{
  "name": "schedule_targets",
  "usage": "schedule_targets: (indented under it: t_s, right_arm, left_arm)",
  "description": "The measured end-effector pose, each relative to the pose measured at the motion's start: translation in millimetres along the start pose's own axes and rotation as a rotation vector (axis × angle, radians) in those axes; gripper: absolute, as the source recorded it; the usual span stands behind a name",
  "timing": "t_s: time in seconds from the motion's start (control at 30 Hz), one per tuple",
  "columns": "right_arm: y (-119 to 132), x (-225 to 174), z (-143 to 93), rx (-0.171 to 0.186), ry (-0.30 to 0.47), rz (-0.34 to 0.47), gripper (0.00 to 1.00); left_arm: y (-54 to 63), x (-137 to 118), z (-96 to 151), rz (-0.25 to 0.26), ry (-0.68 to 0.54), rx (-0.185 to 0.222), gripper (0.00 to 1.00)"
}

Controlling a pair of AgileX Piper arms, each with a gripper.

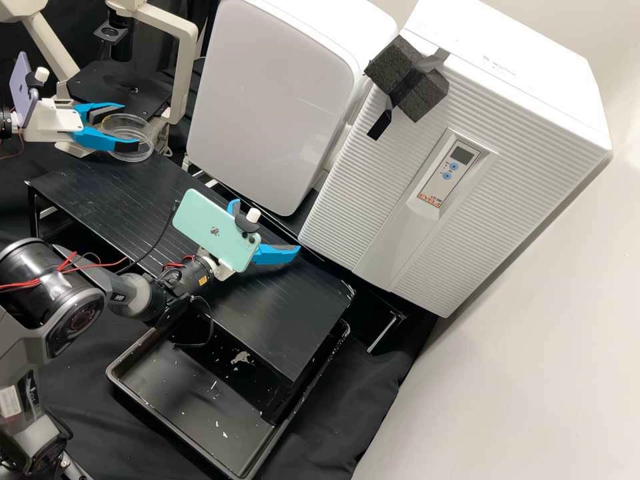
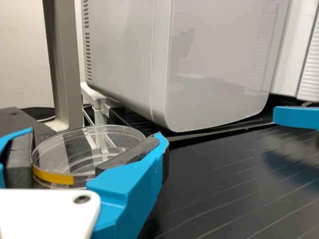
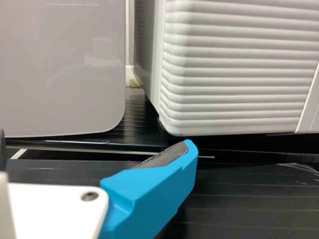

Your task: Place the petri dish on the microscope

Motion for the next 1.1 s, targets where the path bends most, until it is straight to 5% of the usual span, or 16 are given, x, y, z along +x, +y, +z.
schedule_targets:
  t_s: [0.63,0.67,1.1]
  right_arm:
    - [0.0,0.0,0.0,0.000,0.000,0.000,1.00]
    - [0.0,0.0,0.0,0.000,0.000,0.000,1.00]
    - [0.0,0.0,0.0,0.000,0.000,0.000,1.00]
  left_arm:
    - [-6.0,2.9,4.0,-0.019,-0.015,-0.009,0.00]
    - [-6.2,3.0,4.5,-0.020,-0.016,-0.008,1.00]
    - [-7.3,3.2,6.8,-0.029,-0.033,0.004,1.00]
